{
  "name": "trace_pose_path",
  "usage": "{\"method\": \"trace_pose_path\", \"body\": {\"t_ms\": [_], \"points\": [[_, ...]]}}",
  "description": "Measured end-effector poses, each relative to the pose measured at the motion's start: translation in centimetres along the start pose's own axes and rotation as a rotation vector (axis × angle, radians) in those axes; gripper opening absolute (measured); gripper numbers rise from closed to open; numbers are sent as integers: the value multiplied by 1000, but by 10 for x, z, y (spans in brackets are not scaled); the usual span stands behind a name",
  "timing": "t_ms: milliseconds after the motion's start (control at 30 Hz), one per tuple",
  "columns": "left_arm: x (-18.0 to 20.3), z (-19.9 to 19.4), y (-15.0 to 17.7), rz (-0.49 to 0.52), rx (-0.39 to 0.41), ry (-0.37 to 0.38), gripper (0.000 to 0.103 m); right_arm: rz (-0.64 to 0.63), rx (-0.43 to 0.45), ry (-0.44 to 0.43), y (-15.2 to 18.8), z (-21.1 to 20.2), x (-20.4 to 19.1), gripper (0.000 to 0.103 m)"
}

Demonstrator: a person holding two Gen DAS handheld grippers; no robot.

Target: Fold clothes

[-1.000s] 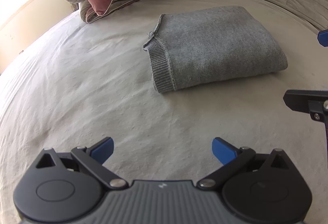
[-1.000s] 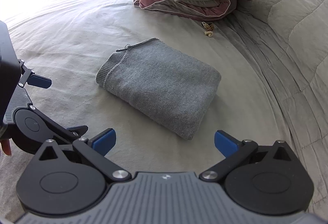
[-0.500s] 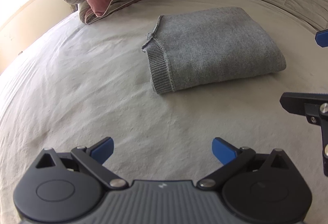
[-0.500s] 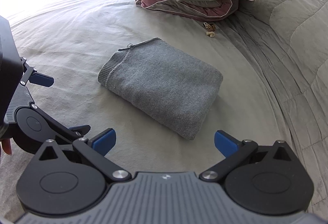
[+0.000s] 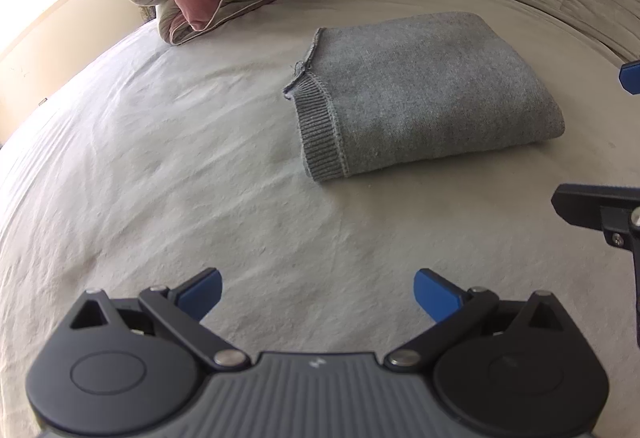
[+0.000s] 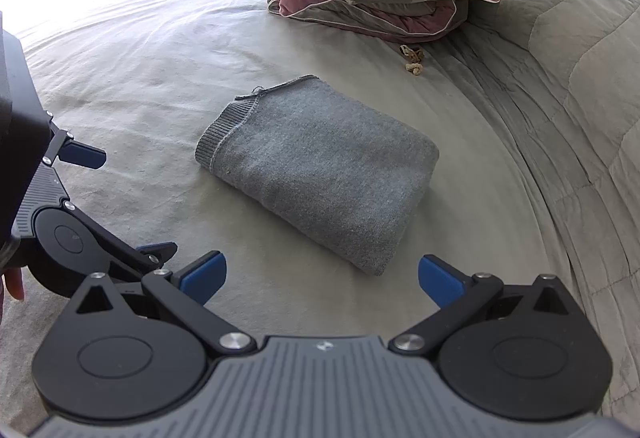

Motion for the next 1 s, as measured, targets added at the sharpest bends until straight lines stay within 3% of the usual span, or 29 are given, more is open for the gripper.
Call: {"method": "trace_pose_path", "body": {"t_ms": [1000], "points": [[-4, 2, 1, -11, -5, 1, 102, -16, -5, -14, 0, 2, -5, 103]]}}
Point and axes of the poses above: each gripper's, at about its wrist camera, not at the fingertips, and z roughly the way its jaws point, x to its right, y to its underside, the point moved 1 cm from there along z, roughly the way its jaws point, and after that the axes turned 7 degrees about -y, right-handed, at the moved point
